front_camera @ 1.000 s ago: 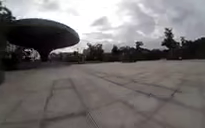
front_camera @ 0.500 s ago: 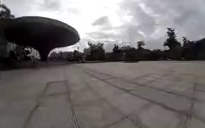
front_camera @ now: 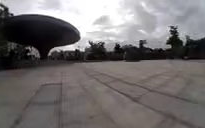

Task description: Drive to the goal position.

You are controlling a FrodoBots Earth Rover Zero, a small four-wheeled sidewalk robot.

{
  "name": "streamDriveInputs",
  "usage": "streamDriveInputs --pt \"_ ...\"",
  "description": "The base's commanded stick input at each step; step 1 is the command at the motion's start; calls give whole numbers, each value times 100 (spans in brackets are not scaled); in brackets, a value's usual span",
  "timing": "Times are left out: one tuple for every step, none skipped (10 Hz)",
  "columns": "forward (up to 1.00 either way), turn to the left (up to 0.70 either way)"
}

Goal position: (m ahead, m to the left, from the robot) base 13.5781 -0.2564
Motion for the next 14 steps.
streamDriveInputs --pt "85 0" --pt "85 0" --pt "85 0" --pt "85 0" --pt "85 0" --pt "85 11" --pt "85 34" --pt "85 34" --pt "85 29" --pt "85 9" --pt "85 0" --pt "85 0" --pt "85 0" --pt "85 0"
